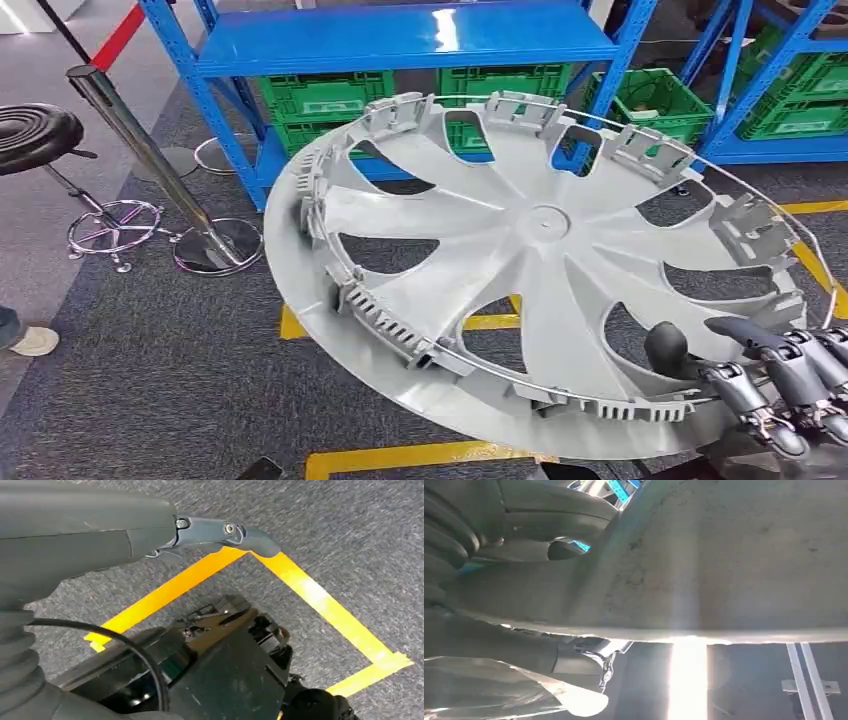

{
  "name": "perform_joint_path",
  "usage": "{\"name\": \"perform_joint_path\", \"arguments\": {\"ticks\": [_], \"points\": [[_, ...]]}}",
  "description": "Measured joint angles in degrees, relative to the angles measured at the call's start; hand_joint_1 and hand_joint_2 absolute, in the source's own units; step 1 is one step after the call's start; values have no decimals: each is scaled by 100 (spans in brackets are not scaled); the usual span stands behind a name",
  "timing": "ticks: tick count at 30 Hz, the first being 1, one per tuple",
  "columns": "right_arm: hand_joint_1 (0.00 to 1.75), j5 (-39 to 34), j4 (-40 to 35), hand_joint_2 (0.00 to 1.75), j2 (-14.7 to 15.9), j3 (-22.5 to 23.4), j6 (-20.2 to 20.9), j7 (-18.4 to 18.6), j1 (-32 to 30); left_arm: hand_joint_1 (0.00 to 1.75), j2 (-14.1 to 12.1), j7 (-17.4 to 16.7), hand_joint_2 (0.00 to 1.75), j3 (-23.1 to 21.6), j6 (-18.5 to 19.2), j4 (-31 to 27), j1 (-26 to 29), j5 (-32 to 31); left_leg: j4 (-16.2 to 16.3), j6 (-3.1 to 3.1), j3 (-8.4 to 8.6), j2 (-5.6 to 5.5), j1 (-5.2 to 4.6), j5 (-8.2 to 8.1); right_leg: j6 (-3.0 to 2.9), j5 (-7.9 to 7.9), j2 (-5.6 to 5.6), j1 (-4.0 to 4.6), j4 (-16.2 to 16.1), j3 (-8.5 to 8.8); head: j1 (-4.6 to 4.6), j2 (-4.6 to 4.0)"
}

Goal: Take the parts from the cabinet and place them on the table.

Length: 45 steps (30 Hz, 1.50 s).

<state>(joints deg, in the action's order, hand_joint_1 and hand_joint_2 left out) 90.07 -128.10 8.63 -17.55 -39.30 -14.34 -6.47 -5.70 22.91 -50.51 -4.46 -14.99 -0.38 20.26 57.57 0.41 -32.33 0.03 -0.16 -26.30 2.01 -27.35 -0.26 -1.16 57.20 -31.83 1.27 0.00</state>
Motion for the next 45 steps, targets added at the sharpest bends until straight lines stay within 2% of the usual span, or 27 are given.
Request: {"name": "perform_joint_path", "arguments": {"ticks": [6, 8, 16, 25, 45], "points": [[175, -2, 0, 175, 0, 2, 0, 2, -8, 0, 0, 13, 175, 7, -29, 18, 16, -2, 0, 0, 0, 0, 0, 0, 0, 0, 0, 0, 0, 0, 0, 2], [175, -2, 9, 175, 2, 33, 0, 0, -67, 0, -94, 41, 175, 94, -389, 138, 40, 26, 0, 0, -2, 0, 0, 0, 0, 0, 0, 1, 0, -4, 0, 0], [175, -2, 13, 175, 2, 83, 0, -15, -95, 0, -321, 188, 175, 240, -828, 249, -82, 116, 0, -3, -4, 0, 3, 3, -1, 1, -1, 1, 0, -7, 0, 0], [175, -2, 20, 175, 33, 85, 0, 66, -96, 0, -527, 266, 175, 376, -946, 251, -323, 129, 0, -3, -8, 0, 3, 3, -3, 3, 1, 0, 0, -10, 0, 2], [175, -2, 109, 175, 162, 85, 0, 168, -96, 0, -509, 378, 175, 387, -1134, 221, -566, -79, 0, -3, -16, 0, 3, 3, -2, 3, 1, 0, 0, -18, 0, 2]]}}
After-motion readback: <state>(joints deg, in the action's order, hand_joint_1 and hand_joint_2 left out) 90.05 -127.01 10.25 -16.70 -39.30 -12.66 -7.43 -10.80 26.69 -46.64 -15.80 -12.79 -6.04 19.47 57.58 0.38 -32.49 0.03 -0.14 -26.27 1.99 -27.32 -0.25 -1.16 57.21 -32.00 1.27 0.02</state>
